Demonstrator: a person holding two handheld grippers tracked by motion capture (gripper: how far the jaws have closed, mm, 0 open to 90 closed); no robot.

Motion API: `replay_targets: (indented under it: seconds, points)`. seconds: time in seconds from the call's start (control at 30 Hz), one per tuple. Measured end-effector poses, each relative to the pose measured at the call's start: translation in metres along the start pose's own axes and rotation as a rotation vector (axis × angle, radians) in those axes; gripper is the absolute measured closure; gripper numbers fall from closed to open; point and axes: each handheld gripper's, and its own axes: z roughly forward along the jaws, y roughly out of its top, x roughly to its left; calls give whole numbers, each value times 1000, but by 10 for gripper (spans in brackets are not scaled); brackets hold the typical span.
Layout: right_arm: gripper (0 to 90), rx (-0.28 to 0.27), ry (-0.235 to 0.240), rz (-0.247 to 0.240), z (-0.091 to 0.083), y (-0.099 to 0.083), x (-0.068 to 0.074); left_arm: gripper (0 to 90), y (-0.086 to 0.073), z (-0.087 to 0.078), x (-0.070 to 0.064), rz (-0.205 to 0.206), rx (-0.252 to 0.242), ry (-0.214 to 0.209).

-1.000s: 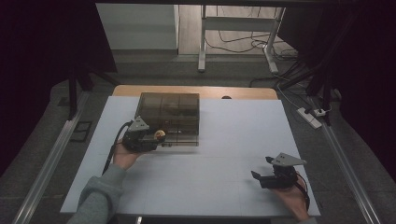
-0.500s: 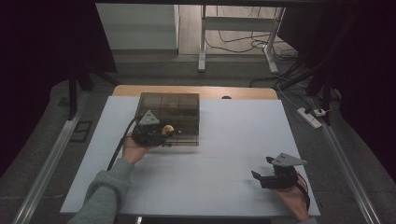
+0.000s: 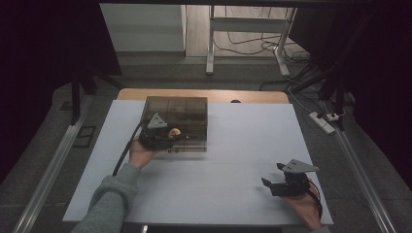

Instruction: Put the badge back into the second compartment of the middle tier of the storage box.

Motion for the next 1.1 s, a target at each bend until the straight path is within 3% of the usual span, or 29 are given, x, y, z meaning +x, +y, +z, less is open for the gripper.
replay_targets:
  seconds: [0.33, 0.47, 1.1]
  points:
    - [160, 6, 2, -2, 0, 0, 0, 454, -1, 2, 0, 3, 5, 5]
    - [160, 5, 3, -4, 0, 0, 0, 396, -1, 1, -1, 5, -3, 10]
    - [161, 2, -1, -6, -1, 0, 0, 313, 0, -7, -6, 10, 6, -42]
